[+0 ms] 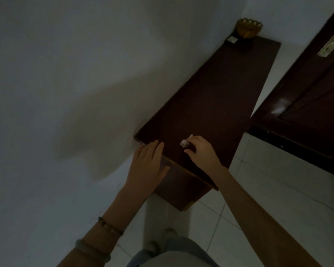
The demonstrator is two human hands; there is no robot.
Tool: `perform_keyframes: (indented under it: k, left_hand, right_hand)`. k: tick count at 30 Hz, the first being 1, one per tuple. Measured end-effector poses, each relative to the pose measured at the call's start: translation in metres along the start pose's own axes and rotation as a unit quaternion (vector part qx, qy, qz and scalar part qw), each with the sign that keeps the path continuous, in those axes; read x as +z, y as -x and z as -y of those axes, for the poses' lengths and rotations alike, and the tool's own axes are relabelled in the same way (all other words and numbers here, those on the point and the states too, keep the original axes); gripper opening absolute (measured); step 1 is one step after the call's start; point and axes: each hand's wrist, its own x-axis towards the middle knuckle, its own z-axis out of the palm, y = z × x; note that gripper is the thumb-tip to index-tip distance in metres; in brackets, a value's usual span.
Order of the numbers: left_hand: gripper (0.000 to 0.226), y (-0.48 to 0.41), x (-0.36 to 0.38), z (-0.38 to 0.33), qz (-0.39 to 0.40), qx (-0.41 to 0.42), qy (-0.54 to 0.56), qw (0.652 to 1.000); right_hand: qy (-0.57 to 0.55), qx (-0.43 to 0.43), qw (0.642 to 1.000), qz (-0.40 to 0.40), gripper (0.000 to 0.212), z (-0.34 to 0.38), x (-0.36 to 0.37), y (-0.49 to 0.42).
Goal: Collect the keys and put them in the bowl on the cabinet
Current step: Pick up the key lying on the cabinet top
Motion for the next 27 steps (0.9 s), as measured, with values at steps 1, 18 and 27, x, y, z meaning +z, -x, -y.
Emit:
perform_keyframes:
  k: [1, 18, 27]
  left_hand:
    - [0.064, -0.002, 0.001, 0.0, 0.0, -0.002, -0.001, 1.0]
    - [0.06, -0.015, 0.001, -0.001, -0.008, -0.029, -0.003, 1.0]
    - [0.058, -0.017, 0.002, -0.007, -0.028, -0.005, 0.031, 0.999]
  right_hand:
    - [0.006, -0.004, 1.0, 0.008, 0.029, -0.002, 0.002, -0.003]
    - [0.071, -0.042, 0.996, 0.021, 0.011, -0.017, 0.007, -0.023]
    - [-0.035, -0.016, 0.999, -0.027, 0.006, 0.002, -0.031, -0.003]
